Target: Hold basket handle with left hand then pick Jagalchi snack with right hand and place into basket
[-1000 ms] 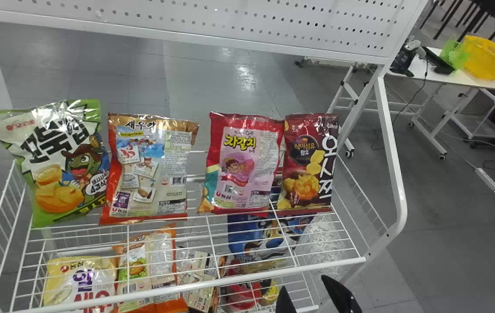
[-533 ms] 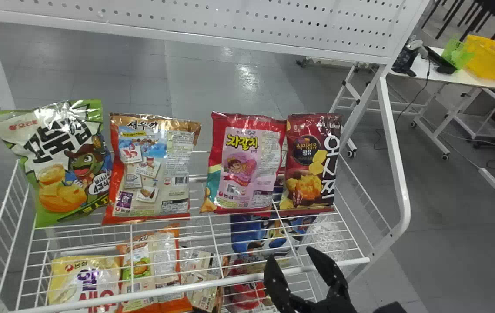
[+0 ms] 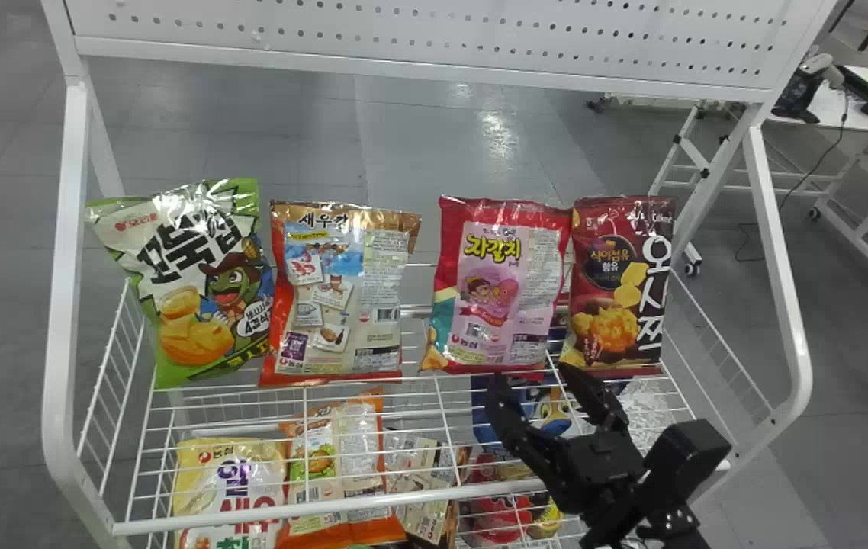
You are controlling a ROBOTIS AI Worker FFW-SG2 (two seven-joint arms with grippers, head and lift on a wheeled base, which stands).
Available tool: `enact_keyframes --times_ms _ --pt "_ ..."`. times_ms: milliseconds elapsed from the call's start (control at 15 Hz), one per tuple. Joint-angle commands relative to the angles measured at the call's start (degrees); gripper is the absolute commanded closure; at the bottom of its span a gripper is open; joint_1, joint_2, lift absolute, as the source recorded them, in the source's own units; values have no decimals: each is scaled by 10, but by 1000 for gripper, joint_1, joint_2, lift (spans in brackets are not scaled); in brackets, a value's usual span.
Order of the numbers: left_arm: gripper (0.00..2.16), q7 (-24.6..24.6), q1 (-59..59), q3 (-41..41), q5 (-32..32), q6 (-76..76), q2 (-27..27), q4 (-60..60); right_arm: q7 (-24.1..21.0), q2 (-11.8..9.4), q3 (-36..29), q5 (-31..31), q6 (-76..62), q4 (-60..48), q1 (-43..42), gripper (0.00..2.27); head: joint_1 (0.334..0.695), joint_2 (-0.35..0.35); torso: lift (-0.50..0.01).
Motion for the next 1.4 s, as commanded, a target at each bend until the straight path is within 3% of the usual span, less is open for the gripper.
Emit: enact_keyframes --times_ms 0,867,933,1133,1267,1333 --pt "2148 -6 1 -3 0 0 1 -1 -3 1 0 5 44 -1 -38 137 695 -192 -8" --pt "2148 -6 2 -4 0 0 8 0 -38 1 22 51 163 37 -148 151 695 -139 -8" --pt "2148 -6 2 -4 1 0 9 0 -38 1 23 49 179 37 -148 232 695 -137 -8" --pt "2148 -6 2 -3 1 0 10 1 -38 1 28 51 190 35 -149 815 695 -126 -8" --pt "2148 -6 2 -3 1 0 10 1 -37 1 29 51 197 30 -147 1710 695 -121 -8" --pt "2148 -6 2 -3 1 0 10 1 -37 1 30 49 197 26 -145 1953 695 -117 -8"
